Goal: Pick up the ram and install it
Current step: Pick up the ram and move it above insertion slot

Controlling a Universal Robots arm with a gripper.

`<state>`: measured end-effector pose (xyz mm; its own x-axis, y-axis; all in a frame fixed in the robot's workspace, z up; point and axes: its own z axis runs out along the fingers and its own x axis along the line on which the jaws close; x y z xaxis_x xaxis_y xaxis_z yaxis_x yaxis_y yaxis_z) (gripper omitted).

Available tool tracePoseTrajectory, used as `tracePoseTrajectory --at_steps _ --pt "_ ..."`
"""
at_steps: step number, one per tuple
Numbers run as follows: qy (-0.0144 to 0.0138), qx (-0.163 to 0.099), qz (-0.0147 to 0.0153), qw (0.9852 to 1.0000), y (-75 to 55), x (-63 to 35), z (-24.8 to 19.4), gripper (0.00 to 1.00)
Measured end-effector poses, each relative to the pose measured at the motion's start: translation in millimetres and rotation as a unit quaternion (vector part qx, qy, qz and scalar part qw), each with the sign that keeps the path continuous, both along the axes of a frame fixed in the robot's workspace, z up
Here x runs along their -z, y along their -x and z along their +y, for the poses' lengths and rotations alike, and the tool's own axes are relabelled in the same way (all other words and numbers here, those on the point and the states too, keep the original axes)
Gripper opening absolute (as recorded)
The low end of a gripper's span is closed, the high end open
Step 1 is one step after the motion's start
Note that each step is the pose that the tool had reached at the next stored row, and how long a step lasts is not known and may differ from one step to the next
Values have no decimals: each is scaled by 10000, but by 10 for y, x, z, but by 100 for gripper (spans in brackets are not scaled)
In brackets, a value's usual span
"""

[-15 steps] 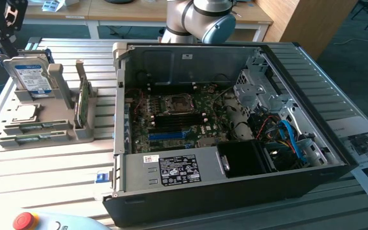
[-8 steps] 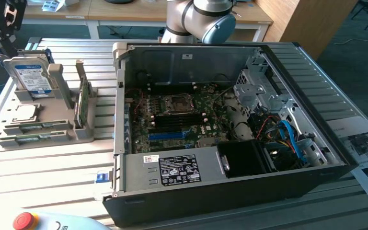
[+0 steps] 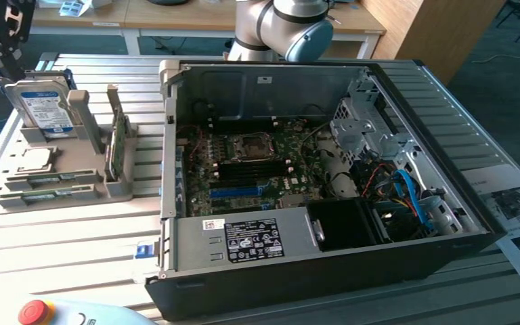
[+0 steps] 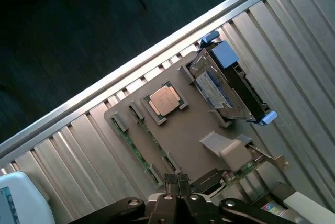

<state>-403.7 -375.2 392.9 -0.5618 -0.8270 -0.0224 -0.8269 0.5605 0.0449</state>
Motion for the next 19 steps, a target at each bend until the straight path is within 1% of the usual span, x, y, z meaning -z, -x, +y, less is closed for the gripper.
tracePoseTrajectory --at_steps 4,9,13,17,19 --pt "0 -170 0 9999 0 0 0 10" --pt "1 -379 0 9993 0 -1 0 10" --pt "0 -550 0 9985 0 -1 0 10" --pt "0 -724 0 9974 0 0 0 10" --pt "0 -775 0 9970 0 0 0 10"
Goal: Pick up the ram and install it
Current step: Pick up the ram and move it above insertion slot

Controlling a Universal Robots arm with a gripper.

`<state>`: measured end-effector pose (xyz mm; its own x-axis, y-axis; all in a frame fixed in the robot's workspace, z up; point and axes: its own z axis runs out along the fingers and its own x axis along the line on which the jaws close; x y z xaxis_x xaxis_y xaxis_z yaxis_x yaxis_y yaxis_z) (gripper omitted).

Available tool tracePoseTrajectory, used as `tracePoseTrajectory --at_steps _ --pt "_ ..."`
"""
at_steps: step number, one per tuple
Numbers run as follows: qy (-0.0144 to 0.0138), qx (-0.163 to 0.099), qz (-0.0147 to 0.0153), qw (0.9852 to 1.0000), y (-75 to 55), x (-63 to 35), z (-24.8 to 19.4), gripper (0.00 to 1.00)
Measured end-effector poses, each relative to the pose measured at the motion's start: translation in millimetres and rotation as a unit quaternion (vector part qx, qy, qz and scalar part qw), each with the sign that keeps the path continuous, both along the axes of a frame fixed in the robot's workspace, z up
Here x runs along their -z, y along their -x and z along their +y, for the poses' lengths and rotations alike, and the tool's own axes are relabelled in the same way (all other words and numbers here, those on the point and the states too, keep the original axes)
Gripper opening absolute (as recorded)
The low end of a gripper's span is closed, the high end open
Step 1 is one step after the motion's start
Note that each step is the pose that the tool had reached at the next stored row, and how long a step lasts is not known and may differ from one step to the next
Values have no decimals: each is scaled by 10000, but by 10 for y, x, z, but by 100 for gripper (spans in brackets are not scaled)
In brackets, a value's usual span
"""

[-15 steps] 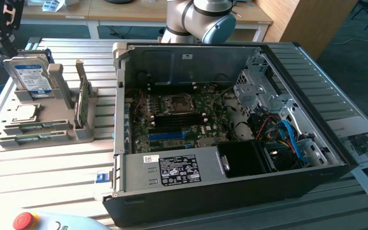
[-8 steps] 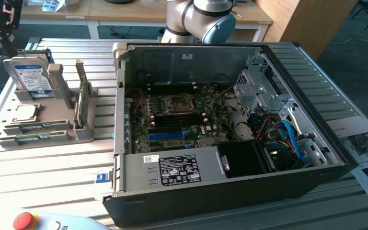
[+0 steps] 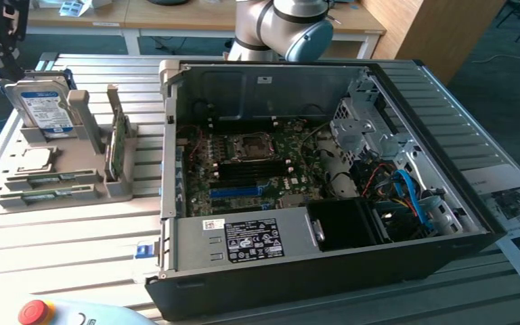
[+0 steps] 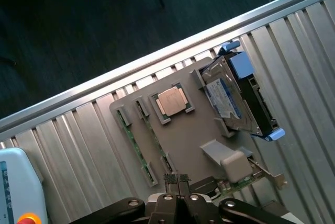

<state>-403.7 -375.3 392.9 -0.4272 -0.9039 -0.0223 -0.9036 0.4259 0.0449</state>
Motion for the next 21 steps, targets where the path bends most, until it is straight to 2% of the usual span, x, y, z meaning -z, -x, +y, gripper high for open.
tracePoseTrajectory --at_steps 11,17,21 --pt "-1 -56 0 10000 0 1 0 10" --pt "0 -330 0 9995 0 0 0 10" --pt "0 -579 0 9983 0 0 0 10"
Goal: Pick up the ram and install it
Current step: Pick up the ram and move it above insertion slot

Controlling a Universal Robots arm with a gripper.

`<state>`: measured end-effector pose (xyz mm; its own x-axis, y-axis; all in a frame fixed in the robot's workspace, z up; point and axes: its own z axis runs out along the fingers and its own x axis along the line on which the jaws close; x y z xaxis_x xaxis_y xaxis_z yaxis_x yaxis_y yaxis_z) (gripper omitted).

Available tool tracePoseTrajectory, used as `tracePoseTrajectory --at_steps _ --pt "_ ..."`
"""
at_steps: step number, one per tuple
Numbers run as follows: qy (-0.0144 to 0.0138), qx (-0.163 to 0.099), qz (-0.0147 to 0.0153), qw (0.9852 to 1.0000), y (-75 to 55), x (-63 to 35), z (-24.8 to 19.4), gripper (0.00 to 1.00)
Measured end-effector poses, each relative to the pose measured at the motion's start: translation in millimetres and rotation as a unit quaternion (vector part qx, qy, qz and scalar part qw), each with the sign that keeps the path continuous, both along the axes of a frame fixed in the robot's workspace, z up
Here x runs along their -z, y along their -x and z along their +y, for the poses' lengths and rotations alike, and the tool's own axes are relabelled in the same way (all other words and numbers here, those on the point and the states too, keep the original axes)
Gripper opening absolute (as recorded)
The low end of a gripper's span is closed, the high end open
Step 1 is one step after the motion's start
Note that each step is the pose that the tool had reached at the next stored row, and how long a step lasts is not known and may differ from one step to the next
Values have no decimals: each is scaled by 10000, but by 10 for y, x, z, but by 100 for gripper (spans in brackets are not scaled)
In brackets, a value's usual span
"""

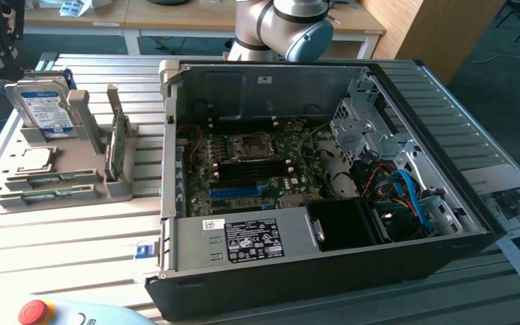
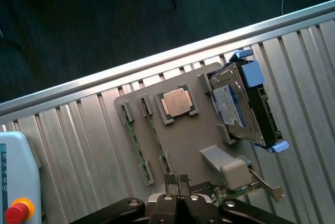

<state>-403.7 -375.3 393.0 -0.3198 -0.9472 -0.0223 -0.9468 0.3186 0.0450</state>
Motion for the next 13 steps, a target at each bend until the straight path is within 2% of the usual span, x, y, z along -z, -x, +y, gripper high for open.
tracePoseTrajectory --at_steps 6,10,13 --pt "0 -395 0 9992 0 0 0 10" --pt "0 -672 0 9977 0 0 0 10" --pt "-1 -885 0 9961 0 1 0 10"
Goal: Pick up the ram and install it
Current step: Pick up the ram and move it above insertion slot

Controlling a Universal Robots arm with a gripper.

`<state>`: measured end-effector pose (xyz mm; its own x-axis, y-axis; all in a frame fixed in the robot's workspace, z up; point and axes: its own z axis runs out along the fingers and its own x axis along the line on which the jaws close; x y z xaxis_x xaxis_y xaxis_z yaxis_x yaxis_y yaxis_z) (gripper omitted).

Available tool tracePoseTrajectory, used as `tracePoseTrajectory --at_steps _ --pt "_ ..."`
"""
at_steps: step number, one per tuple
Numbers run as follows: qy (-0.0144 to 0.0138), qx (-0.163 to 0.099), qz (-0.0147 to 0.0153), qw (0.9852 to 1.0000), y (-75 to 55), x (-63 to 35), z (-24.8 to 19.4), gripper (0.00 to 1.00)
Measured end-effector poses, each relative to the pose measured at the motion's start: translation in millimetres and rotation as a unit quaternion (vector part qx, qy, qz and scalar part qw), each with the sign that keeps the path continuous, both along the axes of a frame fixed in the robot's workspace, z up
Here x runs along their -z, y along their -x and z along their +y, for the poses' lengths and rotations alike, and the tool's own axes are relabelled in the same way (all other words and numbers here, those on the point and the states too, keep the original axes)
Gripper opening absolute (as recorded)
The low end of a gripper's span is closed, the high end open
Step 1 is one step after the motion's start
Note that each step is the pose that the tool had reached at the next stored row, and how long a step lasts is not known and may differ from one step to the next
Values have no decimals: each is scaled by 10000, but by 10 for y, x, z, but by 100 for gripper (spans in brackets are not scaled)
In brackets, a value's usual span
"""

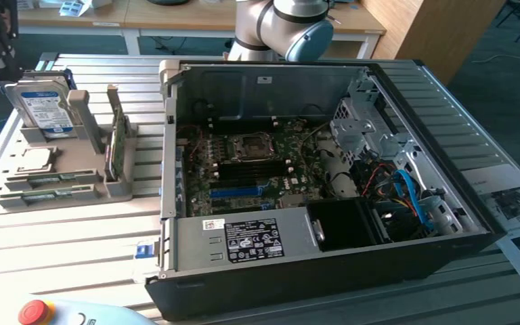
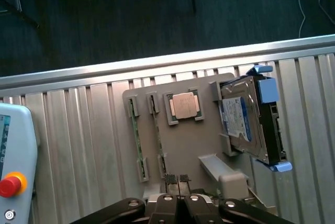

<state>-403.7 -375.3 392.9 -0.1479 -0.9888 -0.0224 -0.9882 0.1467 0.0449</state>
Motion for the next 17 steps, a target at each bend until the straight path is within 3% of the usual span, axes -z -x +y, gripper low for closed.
tracePoseTrajectory --at_steps 6,17 --pt "0 -356 0 9994 0 0 0 10" --pt "0 -362 0 9993 0 0 0 10"
